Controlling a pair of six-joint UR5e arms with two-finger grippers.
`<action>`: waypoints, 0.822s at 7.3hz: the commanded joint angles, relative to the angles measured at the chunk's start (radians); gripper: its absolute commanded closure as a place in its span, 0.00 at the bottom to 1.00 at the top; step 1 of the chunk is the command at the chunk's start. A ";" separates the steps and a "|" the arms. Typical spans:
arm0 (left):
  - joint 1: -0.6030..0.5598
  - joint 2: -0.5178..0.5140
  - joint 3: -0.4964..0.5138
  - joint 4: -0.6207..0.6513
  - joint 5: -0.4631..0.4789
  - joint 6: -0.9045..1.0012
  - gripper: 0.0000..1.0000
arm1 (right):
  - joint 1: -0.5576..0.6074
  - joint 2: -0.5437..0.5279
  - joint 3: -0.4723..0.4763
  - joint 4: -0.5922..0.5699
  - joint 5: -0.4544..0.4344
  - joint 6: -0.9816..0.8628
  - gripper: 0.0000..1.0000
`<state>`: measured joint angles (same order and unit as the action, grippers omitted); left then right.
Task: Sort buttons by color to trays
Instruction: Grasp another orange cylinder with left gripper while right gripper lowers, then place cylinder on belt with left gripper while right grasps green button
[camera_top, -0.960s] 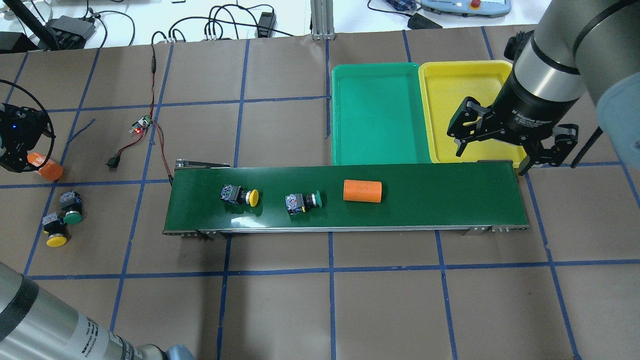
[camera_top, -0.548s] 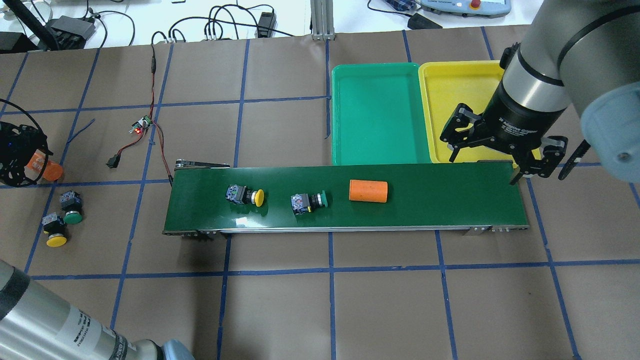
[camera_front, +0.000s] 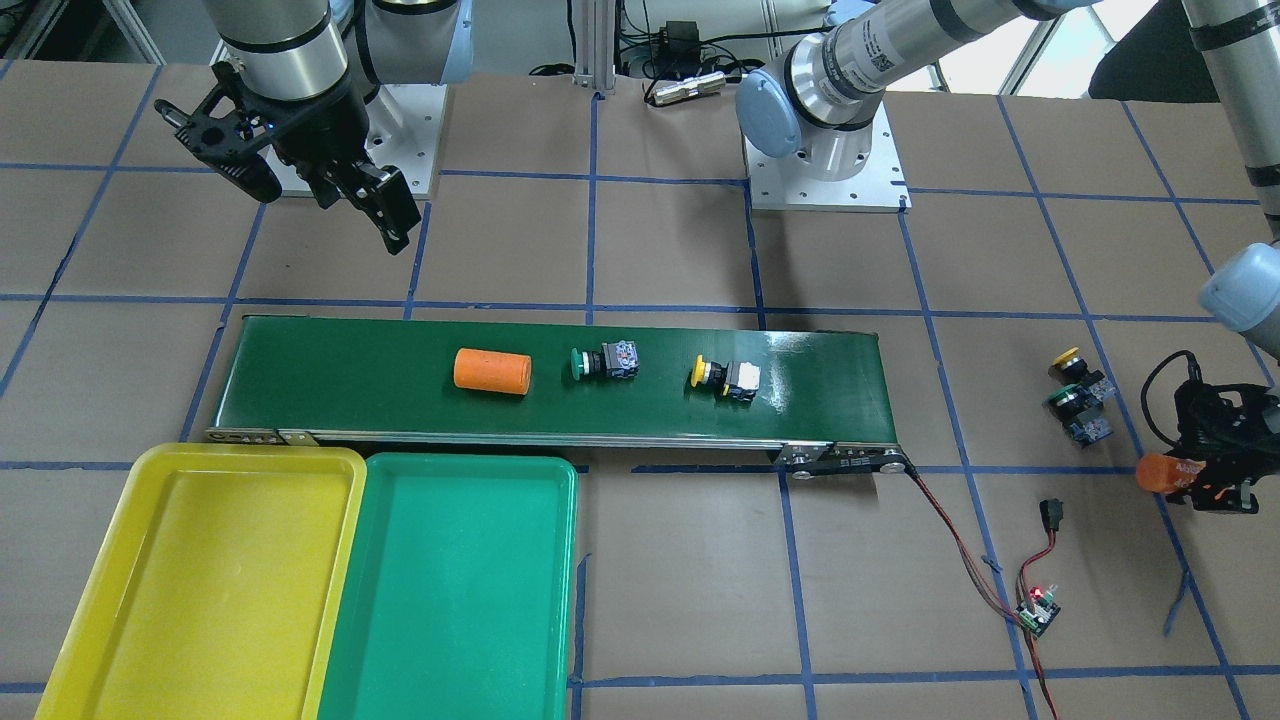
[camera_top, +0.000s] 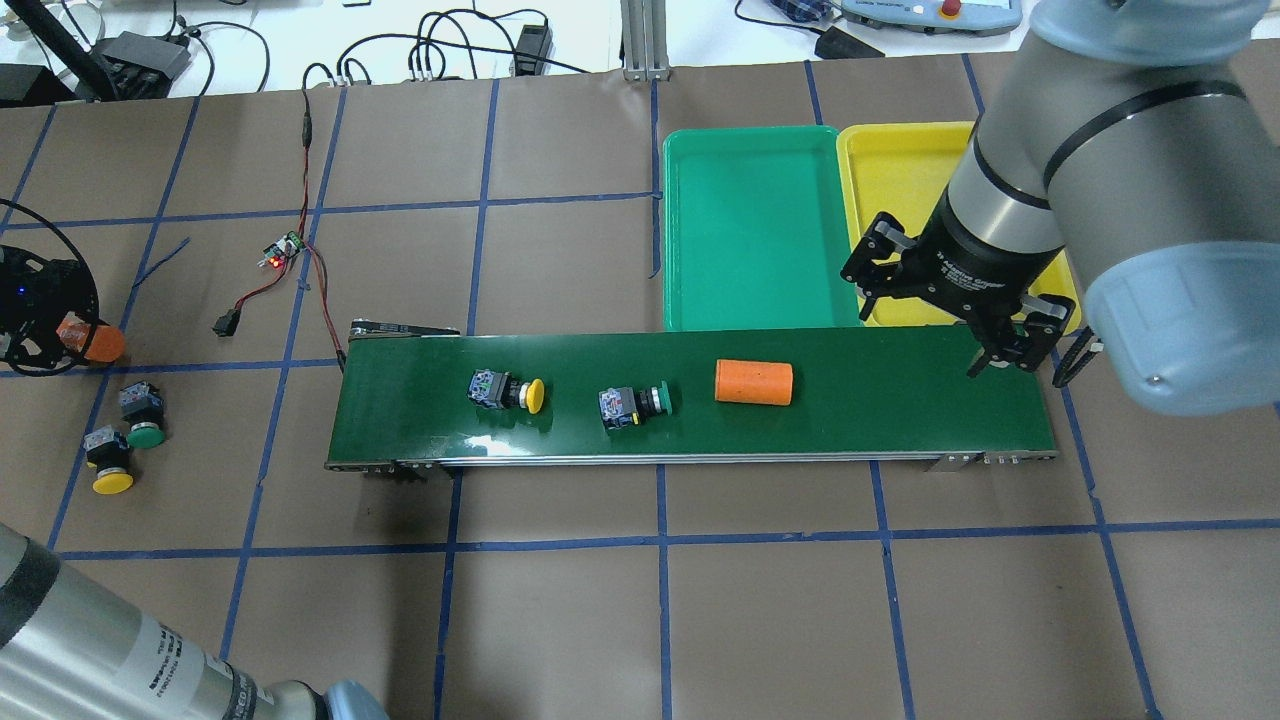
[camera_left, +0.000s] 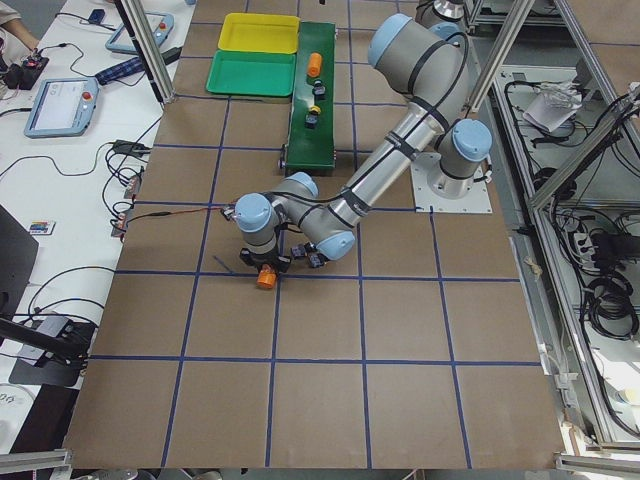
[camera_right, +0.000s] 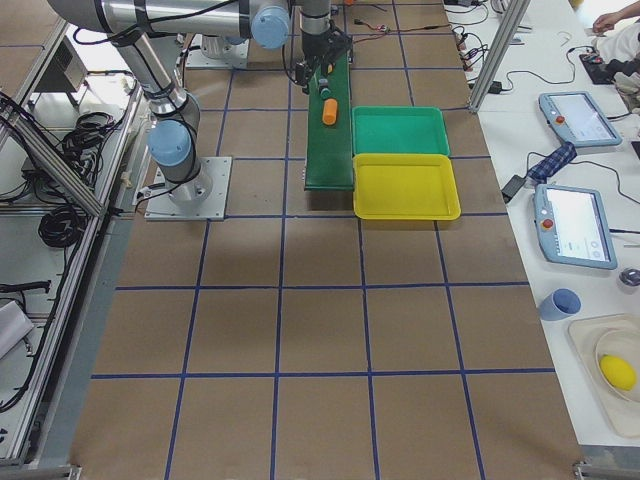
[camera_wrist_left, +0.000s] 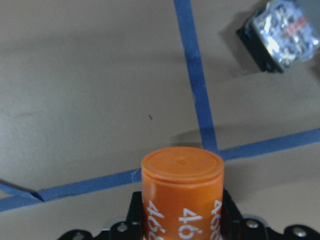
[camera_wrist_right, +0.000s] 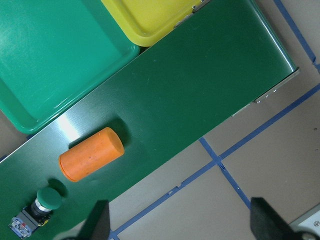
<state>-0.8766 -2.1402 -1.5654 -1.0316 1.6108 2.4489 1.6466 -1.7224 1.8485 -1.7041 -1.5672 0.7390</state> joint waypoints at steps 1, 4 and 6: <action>-0.138 0.124 -0.059 -0.129 -0.005 -0.178 1.00 | 0.028 0.003 0.046 -0.081 0.001 0.135 0.00; -0.295 0.339 -0.284 -0.139 -0.095 -0.415 1.00 | 0.108 0.055 0.070 -0.136 -0.008 0.294 0.00; -0.440 0.454 -0.419 -0.122 -0.123 -0.592 1.00 | 0.177 0.119 0.070 -0.199 -0.013 0.431 0.00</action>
<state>-1.2242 -1.7594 -1.9104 -1.1586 1.5145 1.9582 1.7794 -1.6424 1.9182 -1.8584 -1.5776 1.0818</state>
